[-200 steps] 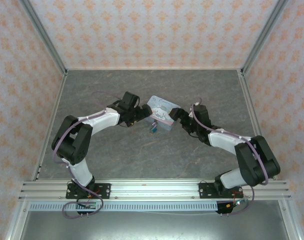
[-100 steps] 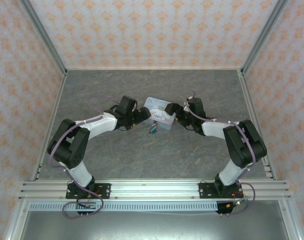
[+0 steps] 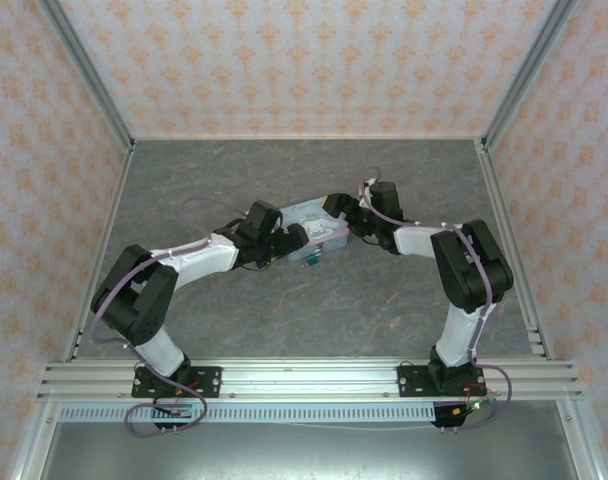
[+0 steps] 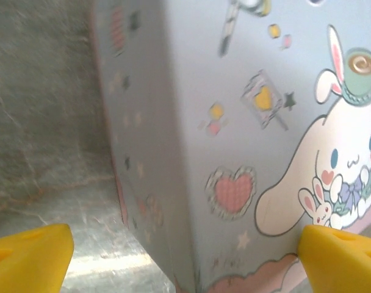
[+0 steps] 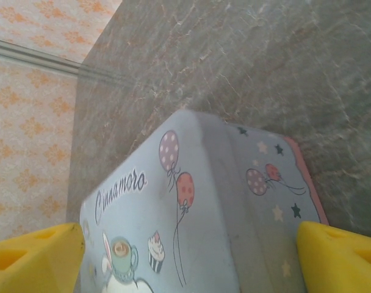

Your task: Unlock the padlock with the key

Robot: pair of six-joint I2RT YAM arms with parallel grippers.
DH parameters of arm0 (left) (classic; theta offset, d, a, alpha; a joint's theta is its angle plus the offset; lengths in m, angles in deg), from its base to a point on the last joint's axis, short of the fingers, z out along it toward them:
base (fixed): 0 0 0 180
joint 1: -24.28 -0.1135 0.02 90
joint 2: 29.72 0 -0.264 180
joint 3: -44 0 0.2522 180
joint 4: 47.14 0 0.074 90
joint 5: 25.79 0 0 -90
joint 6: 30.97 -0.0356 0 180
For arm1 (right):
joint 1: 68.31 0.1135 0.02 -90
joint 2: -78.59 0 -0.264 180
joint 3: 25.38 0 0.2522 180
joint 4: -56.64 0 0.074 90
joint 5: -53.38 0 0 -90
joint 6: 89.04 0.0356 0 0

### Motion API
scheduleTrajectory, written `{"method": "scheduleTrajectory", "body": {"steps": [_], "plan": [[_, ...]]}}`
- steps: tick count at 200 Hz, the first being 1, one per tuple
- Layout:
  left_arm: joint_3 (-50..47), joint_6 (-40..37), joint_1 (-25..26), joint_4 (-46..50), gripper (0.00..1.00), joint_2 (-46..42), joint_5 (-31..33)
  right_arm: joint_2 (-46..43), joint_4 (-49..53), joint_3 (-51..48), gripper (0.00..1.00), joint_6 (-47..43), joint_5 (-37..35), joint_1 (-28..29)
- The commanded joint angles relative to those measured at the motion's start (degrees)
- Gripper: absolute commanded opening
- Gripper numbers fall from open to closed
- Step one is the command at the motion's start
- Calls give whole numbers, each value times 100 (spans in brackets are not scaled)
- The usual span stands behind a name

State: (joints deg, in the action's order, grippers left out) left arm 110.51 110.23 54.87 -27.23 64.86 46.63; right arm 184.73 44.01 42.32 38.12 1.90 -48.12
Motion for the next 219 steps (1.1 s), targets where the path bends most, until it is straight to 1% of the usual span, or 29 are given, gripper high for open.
{"method": "scheduleTrajectory", "body": {"steps": [1, 23, 49, 69, 93, 115, 138, 159, 179, 198, 219], "plan": [[-203, 50, 255, 722, 95, 158, 85, 174, -698, 281, 87, 88, 821, 92], [-249, 161, 351, 662, 95, 129, 99, 271, -795, 424, 85, 38, 854, 94], [-254, 188, 351, 793, 95, -63, 206, -60, -442, 333, 85, -310, 404, -28], [-148, 123, 343, 1082, 96, -350, 404, -476, -411, 32, 87, -368, 194, -299], [1, -11, 289, 1408, 99, -747, 591, -1053, -303, -439, 88, -536, 289, -645], [96, -83, 102, 1636, 100, -993, 568, -1587, -287, -996, 88, -684, 479, -701], [-4, -40, -191, 1492, 100, -1147, 342, -2011, -986, -1837, 87, -487, 640, -633], [-136, 1, -399, 1087, 100, -1107, -17, -2099, -1592, -2441, 86, -445, 597, -309], [-193, 77, -423, 750, 100, -997, -220, -1900, -2296, -2813, 83, -304, 495, 17], [-336, 211, -431, 373, 100, -930, -319, -1593, -3135, -3057, 82, -25, 472, 122], [-390, 214, -426, 203, 100, -755, -366, -1354, -3362, -3107, 80, -29, 443, 263]]}}
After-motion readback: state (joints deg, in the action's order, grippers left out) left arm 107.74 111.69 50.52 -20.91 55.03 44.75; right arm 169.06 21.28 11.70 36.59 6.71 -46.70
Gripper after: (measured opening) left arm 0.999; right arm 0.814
